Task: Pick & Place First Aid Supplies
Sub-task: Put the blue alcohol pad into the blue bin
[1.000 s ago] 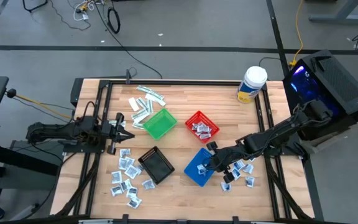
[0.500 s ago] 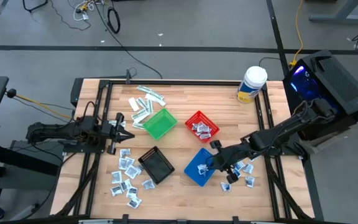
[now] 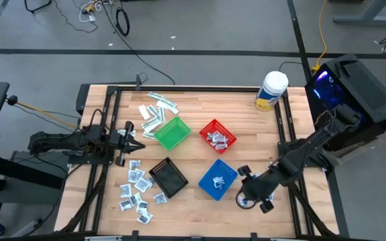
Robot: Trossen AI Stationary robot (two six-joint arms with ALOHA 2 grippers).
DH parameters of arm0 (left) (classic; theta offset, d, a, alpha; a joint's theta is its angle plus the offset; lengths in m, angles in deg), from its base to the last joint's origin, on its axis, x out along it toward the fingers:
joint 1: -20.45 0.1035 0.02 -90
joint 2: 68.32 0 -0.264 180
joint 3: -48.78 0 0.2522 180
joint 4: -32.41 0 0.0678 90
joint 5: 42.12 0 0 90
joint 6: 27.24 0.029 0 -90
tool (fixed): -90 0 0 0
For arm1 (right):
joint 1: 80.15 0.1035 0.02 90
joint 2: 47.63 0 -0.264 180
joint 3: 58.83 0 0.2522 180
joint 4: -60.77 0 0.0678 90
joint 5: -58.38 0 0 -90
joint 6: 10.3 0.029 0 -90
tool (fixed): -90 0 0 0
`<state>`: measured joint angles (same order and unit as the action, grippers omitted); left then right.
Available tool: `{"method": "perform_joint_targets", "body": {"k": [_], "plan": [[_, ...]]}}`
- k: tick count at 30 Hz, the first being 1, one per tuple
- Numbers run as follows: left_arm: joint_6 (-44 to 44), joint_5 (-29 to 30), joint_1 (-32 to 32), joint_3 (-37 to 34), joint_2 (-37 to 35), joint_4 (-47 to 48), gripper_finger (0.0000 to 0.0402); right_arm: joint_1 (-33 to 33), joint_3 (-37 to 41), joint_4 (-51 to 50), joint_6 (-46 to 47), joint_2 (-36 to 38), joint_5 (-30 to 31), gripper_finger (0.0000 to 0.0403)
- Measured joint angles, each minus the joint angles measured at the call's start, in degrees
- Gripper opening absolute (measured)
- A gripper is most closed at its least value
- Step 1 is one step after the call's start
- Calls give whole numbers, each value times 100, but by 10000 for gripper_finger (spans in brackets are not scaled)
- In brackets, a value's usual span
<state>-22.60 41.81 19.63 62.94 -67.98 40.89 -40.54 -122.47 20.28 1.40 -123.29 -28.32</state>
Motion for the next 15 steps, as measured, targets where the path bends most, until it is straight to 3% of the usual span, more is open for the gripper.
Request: {"method": "perform_joint_targets", "body": {"k": [8, 15], "plan": [[0, 0, 2, -2, 0, -2, 25, 283, 177, -18, 291, 0, 141, 232], [0, 0, 1, -1, 0, 0, 25, 365, 339, -2, 155, -2, 202, 269]]}}
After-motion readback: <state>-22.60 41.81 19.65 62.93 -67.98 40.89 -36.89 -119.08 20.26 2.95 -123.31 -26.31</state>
